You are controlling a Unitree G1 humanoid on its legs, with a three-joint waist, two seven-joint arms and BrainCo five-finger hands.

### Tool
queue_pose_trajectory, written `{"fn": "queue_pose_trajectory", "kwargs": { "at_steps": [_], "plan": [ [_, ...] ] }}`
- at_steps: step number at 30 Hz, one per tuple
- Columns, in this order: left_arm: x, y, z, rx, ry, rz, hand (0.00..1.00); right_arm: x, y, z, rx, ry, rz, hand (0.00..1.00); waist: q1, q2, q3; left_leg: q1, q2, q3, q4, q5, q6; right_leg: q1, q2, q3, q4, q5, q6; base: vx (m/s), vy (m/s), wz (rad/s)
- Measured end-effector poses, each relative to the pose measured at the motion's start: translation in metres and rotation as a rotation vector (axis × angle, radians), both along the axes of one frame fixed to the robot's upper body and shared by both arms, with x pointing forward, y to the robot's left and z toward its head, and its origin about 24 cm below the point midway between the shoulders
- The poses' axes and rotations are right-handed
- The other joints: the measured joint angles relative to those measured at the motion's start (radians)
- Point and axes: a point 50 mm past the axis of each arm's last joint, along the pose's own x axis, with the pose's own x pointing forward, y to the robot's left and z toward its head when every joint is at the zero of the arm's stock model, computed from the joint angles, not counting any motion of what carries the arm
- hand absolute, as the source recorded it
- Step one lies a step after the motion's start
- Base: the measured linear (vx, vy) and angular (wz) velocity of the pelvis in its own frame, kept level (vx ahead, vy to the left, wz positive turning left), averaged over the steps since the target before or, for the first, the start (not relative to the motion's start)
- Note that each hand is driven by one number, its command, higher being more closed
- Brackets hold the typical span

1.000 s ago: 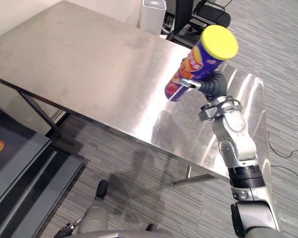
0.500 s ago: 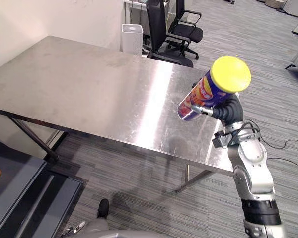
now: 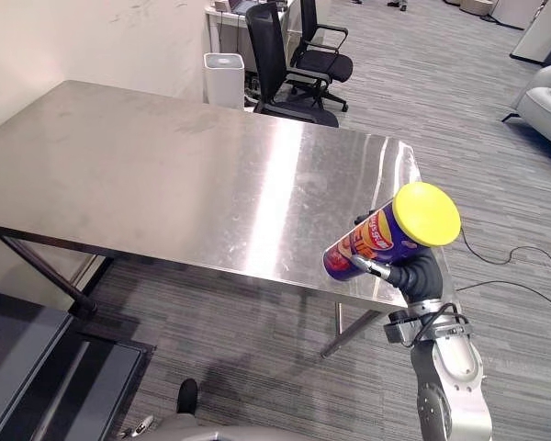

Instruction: Put the gum and the chips on the shelf.

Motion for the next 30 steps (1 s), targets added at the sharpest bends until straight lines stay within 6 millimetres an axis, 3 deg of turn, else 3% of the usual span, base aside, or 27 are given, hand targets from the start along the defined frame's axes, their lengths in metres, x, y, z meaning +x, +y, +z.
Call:
{"fn": "queue_pose_trajectory", "kwargs": {
  "at_steps": [11,20,30],
  "plan": [
    [0.003,0.0,0.0,0.004,0.0,-0.033,0.0,-0.001,0.013,-0.01,0.011,0.045,0.025,1.0,0.0,0.005,-0.004,0.003,0.005,0.015,0.0,-0.005,0.001,-0.02,-0.002,0.016,0.025,-0.009,-0.005,-0.01,-0.003,-0.03],
    [0.002,0.001,0.001,0.004,-0.012,0.036,0.0,-0.002,0.013,-0.012,0.009,0.056,0.025,1.0,-0.011,0.006,0.033,0.027,0.005,0.03,0.007,0.0,0.004,-0.082,-0.026,0.035,0.195,-0.084,-0.014,-0.03,-0.02,-0.04],
    [0.007,-0.005,0.001,-0.024,-0.051,0.111,0.0,-0.003,0.013,-0.002,-0.039,0.025,0.048,1.0,-0.029,0.055,0.108,-0.02,0.007,-0.073,0.056,0.001,0.005,-0.097,-0.033,-0.073,0.352,-0.177,-0.043,-0.06,-0.072,0.32]
  ]
}}
